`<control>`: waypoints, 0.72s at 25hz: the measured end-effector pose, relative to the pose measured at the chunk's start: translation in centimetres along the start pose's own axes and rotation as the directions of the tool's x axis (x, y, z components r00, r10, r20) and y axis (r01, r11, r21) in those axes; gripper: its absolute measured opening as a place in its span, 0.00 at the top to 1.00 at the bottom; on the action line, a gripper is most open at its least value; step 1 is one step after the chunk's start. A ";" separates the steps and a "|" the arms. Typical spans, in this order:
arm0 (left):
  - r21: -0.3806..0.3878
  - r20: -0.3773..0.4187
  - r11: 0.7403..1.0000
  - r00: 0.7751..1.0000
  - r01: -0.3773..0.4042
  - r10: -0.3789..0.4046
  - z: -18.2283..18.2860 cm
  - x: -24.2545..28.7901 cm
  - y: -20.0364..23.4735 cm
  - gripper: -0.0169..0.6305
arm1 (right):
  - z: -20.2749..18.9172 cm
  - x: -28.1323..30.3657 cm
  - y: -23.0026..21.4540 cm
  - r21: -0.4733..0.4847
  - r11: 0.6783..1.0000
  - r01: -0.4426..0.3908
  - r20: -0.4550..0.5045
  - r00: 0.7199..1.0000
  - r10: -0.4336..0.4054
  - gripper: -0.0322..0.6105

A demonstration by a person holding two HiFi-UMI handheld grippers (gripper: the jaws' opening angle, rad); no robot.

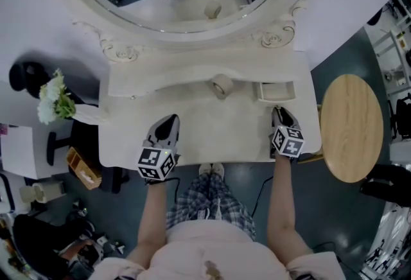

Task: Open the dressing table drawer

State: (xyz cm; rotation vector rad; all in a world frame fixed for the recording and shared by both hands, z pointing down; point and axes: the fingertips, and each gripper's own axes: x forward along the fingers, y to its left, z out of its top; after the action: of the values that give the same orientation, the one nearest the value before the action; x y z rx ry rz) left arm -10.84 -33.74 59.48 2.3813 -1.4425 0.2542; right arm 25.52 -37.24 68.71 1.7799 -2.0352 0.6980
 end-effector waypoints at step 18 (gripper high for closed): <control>0.006 0.048 1.000 0.999 -0.005 0.004 1.9 -1.5 1.0 0.93 | 2.9 -3.2 2.2 0.048 0.997 -0.063 0.135 0.989 0.056 0.41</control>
State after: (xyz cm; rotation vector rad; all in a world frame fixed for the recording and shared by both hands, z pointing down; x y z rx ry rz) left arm -12.49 -33.70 57.47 2.4052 -1.4706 0.2044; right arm 24.00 -36.13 64.27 1.8476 -2.1846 0.6712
